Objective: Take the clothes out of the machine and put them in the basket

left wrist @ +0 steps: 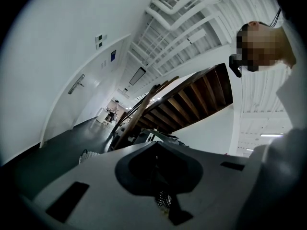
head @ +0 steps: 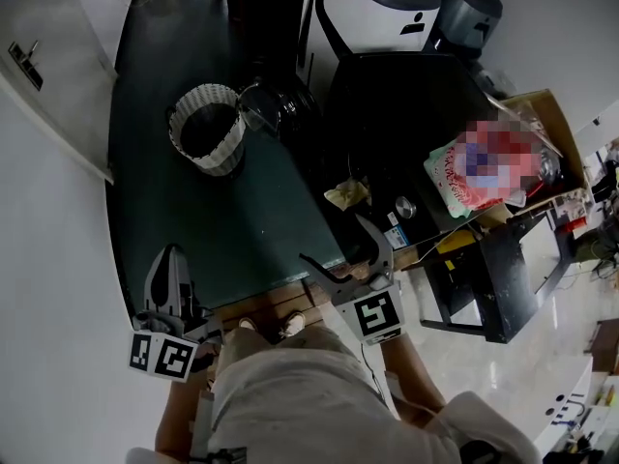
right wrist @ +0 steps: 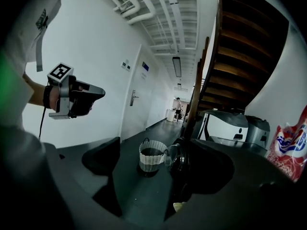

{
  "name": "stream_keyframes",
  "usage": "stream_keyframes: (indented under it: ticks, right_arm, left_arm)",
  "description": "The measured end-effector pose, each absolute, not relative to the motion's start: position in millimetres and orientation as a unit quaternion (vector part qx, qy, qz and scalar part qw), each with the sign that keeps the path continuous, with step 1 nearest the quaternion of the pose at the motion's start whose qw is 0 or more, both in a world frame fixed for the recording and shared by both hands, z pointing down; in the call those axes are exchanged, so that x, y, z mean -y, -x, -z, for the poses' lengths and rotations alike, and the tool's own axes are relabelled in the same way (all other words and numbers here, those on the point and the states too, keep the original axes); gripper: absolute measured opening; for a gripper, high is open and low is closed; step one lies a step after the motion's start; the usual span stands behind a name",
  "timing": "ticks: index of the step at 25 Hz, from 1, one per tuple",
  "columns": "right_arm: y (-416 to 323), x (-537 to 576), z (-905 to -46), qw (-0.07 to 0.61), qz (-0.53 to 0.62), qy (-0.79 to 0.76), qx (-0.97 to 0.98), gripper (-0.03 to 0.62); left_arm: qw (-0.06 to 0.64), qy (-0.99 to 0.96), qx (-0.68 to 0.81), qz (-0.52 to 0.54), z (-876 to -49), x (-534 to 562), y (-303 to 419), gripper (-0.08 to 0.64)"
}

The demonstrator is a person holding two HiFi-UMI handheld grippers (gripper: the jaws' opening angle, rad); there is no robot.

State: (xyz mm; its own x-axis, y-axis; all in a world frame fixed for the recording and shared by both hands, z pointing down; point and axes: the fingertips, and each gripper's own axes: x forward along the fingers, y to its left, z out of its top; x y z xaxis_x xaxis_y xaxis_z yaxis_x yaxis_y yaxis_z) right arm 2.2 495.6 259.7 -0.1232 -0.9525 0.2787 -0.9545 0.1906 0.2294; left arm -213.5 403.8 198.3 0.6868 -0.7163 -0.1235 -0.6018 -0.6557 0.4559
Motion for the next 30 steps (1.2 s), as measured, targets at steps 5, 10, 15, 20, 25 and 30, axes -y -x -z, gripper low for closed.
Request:
stream_keyframes:
  ticks: [5,10,15,20,25,30]
  right_arm:
    - [-29,-499,-276,0.182,-0.025,-0.64,0.746,0.457]
    - [-46,-494,-277,0.187,-0.025,-0.652,0.734,0.456]
    - [-63,-472,-289,0.203,-0.04,-0.663,0.72,0.456]
    - [-90,-432,-320,0.198,-0.091,-0.687,0.693,0.456]
    - [-107,-331,-355,0.202,-0.131,-0.707,0.665,0.456]
    - [-117,-224,-352,0.245,-0.18,-0.739,0.602,0.456]
  left_arm:
    - [0.187,-0.905,0.354,0.146,-193,-405,180,0.014]
    - [0.189,-0.911,0.346,0.122,-194,-397,165,0.014]
    - [0.202,-0.917,0.326,0.107,-203,-362,137,0.014]
    - [0.228,-0.925,0.293,0.083,-232,-293,98,0.014]
    - [0.25,-0.934,0.249,0.055,-271,-181,59,0.014]
    - [0.279,-0.945,0.167,0.033,-277,-62,27,0.014]
